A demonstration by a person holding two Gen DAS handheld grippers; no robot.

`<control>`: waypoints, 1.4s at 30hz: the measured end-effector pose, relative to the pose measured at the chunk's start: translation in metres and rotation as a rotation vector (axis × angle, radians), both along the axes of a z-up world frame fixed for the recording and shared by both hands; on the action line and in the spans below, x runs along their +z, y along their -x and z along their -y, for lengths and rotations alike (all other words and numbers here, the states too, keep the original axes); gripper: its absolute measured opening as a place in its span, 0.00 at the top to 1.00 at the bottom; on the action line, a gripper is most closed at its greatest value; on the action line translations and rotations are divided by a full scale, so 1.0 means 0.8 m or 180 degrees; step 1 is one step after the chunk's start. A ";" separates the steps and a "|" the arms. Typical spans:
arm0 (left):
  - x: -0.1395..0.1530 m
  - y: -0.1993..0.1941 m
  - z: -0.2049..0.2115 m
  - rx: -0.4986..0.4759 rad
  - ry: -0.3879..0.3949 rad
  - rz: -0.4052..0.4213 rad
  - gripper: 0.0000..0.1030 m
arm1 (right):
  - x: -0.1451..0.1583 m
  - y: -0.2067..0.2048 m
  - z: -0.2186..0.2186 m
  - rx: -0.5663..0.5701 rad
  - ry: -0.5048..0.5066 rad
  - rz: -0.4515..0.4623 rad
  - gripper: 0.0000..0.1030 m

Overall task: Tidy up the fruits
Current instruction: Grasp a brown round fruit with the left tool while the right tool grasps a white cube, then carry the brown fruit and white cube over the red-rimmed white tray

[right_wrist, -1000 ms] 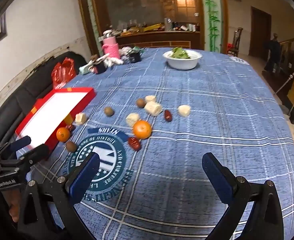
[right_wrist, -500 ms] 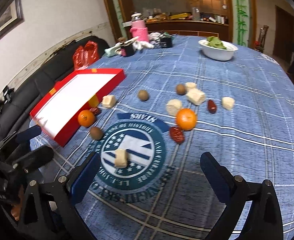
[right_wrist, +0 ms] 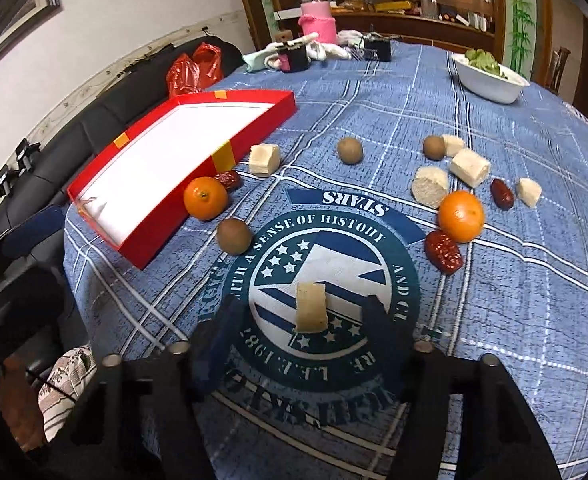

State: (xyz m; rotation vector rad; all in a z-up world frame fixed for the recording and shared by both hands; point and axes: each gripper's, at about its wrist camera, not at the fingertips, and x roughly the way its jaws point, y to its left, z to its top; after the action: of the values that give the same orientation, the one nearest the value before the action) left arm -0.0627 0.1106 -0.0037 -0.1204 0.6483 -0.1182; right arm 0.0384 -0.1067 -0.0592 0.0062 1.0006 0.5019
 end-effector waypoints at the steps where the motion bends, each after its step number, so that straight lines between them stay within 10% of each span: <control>1: -0.001 -0.001 0.001 -0.0003 0.0004 -0.0006 0.00 | -0.002 -0.003 -0.001 -0.0009 0.0018 -0.0022 0.50; 4: -0.004 -0.006 0.008 -0.0024 -0.0043 -0.0033 0.00 | -0.005 -0.009 -0.003 -0.0030 0.0058 -0.0043 0.86; 17: -0.036 -0.071 0.044 -0.0190 0.0191 -0.0468 0.25 | 0.003 -0.004 0.081 -0.0376 -0.0337 0.0033 0.85; 28: -0.067 -0.107 0.053 0.0178 -0.0185 -0.0818 0.75 | -0.013 -0.015 0.099 -0.0325 -0.0695 -0.0065 0.85; 42: -0.046 -0.086 0.032 0.0297 -0.0114 -0.0624 0.80 | -0.012 -0.010 0.096 -0.0314 -0.0650 -0.0036 0.85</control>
State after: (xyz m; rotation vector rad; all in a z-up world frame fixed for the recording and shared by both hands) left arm 0.0062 0.0847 -0.0402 -0.1285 0.8387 -0.0045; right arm 0.0466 -0.1833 -0.0685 0.2401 0.9516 0.5122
